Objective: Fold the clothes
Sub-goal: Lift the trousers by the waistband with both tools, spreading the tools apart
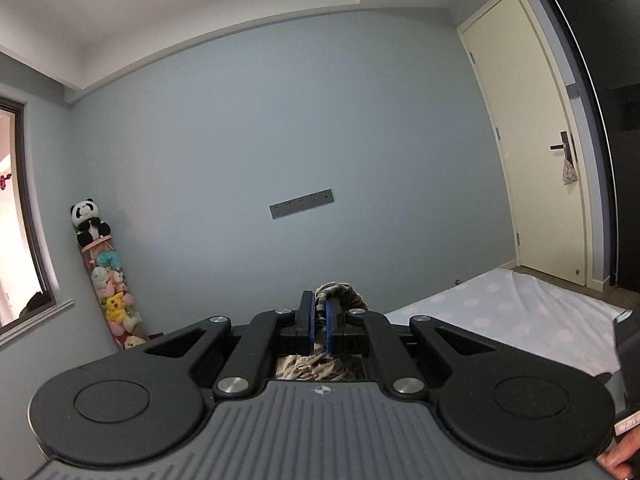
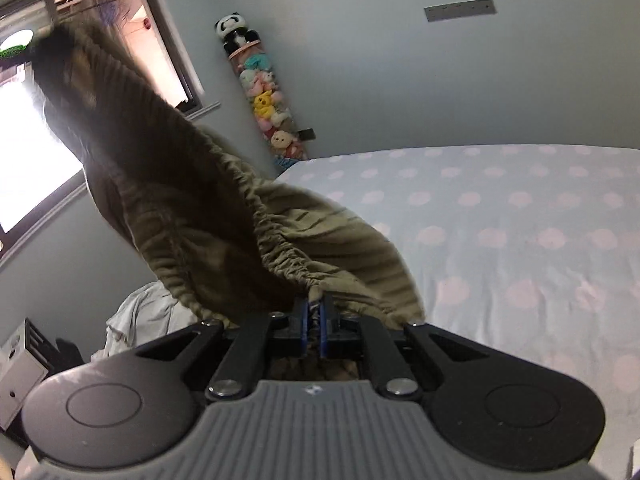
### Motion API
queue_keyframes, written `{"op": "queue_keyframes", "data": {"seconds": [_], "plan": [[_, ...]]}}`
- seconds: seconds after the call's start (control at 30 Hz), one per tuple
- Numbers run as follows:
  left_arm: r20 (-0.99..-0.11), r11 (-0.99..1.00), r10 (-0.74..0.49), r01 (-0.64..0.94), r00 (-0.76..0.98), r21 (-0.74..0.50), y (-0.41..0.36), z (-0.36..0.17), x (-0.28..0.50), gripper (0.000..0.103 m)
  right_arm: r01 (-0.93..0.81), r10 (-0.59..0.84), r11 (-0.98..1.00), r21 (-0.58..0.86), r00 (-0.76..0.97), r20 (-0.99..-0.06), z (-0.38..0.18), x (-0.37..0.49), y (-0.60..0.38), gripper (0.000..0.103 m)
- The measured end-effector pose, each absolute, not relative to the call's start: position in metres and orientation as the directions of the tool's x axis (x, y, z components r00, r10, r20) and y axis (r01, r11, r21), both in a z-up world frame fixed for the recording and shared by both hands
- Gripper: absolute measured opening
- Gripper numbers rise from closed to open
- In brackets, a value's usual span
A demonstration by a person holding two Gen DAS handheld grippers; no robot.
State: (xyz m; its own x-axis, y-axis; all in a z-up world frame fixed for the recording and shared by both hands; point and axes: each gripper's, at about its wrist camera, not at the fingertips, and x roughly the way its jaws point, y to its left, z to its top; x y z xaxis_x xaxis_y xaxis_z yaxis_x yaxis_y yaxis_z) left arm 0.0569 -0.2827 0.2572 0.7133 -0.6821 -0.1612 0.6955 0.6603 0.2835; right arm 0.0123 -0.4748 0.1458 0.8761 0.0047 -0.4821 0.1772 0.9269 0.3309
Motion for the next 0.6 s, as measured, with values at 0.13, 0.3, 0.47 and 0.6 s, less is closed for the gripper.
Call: {"op": "queue_keyframes", "data": {"seconds": [0.13, 0.3, 0.47, 0.6], "plan": [[-0.244, 0.667, -0.639, 0.684, 0.729, 0.296, -0.275, 0.226, 0.074, 0.003, 0.305, -0.256, 0.905, 0.297, 0.947, -0.193, 0.180, -0.030, -0.482, 0.006], [-0.269, 0.712, -0.600, 0.657, 0.753, 0.250, -0.250, 0.205, 0.087, 0.003, 0.265, -0.252, 0.929, 0.259, 0.964, -0.081, 0.218, -0.058, -0.477, 0.006], [-0.166, 0.752, -0.612, 0.633, 0.774, 0.181, -0.217, 0.233, 0.083, 0.003, 0.254, -0.189, 0.949, 0.184, 0.931, -0.313, 0.188, -0.039, -0.467, 0.006], [-0.165, 0.720, -0.612, 0.631, 0.773, 0.289, -0.218, 0.233, 0.064, 0.003, 0.261, -0.190, 0.948, 0.182, 0.923, -0.335, 0.166, -0.038, -0.461, 0.006]]}}
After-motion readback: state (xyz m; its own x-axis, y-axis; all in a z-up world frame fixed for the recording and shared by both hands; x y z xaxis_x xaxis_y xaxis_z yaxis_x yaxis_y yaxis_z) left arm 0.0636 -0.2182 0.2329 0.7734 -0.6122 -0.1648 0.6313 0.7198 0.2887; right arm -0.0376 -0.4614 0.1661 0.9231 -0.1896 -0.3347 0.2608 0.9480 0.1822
